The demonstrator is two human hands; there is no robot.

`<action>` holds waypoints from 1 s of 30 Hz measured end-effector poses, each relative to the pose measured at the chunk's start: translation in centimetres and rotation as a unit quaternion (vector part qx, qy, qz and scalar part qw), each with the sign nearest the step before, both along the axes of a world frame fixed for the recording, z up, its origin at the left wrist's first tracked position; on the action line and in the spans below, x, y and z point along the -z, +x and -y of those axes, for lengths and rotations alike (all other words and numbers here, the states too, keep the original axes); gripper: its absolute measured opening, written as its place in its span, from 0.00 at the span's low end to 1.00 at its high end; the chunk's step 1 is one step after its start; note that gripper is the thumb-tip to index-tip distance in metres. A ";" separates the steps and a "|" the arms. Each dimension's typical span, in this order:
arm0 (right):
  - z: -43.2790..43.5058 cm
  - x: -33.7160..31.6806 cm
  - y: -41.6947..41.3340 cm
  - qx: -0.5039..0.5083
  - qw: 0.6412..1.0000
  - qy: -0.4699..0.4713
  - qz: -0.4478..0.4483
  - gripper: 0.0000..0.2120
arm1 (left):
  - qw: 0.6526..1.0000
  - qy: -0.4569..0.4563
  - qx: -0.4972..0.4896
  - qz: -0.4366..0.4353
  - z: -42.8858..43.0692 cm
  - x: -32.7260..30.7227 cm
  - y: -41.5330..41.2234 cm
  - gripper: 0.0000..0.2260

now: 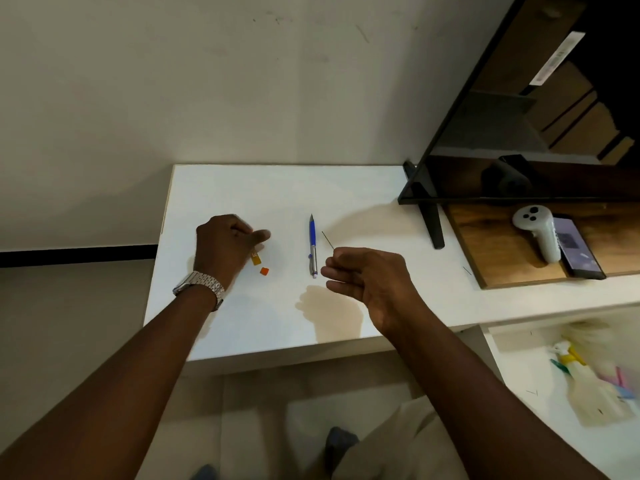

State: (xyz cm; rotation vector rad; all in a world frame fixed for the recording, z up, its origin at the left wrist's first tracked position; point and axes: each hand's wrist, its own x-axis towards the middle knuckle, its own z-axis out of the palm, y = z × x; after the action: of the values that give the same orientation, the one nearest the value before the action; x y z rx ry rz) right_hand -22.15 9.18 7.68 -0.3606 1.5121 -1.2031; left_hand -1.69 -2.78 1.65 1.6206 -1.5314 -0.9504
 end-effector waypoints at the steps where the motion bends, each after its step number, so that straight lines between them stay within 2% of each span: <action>1: 0.2 -0.1 -0.3 -0.001 0.999 -0.003 -0.035 0.05 | 0.999 -0.027 0.016 0.013 -0.1 -0.3 -1.0 0.14; 4: 0.7 0.1 -1.2 -0.032 0.983 -0.001 -0.179 0.07 | 0.993 -0.043 0.091 0.061 -0.5 -0.3 -5.0 0.16; 6: 1.0 0.4 -1.6 -0.061 0.961 0.014 -0.269 0.09 | 0.986 -0.019 0.127 0.106 -1.0 0.6 -7.5 0.19; 8: 0.9 0.8 -2.0 -0.077 0.944 0.027 -0.320 0.12 | 0.978 0.008 0.145 0.153 -1.5 1.5 -9.2 0.22; 11: 0.6 1.3 -2.4 -0.088 0.931 0.033 -0.352 0.13 | 0.969 0.025 0.152 0.193 -1.5 2.1 -9.8 0.21; 16: 0.4 1.1 -2.9 -0.091 0.938 0.033 -0.334 0.12 | 0.972 0.056 0.140 0.182 -0.8 1.6 -8.9 0.11; 18: 0.5 0.9 -2.6 -0.089 0.942 0.027 -0.323 0.11 | 0.979 0.095 0.122 0.130 -0.6 1.0 -8.4 0.09; 20: 0.7 0.7 -2.1 -0.091 0.944 0.021 -0.315 0.11 | 0.984 0.164 0.069 -0.003 -0.3 0.1 -8.0 0.08; 22: 0.9 0.6 -1.7 -0.094 0.946 0.017 -0.310 0.11 | 0.957 0.240 0.026 -0.164 0.2 -1.0 -7.7 0.07; 24: 1.1 0.4 -1.3 -0.097 0.947 0.014 -0.305 0.10 | 0.924 0.274 0.019 -0.267 0.9 -2.2 -7.3 0.05; 26: 1.3 0.2 -1.0 -0.102 0.949 0.007 -0.300 0.10 | 0.909 0.280 0.023 -0.309 1.3 -3.2 -6.9 0.05; 30: 1.3 0.0 -0.4 -0.110 0.947 -0.011 -0.302 0.08 | 0.902 0.279 0.038 -0.327 1.5 -4.1 -6.7 0.04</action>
State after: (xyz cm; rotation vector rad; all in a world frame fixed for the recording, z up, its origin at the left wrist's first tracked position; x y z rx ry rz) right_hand -22.50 7.90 7.66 -0.9534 1.9125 -0.9729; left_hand -8.41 -4.30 5.73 1.3648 -0.8938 -1.8757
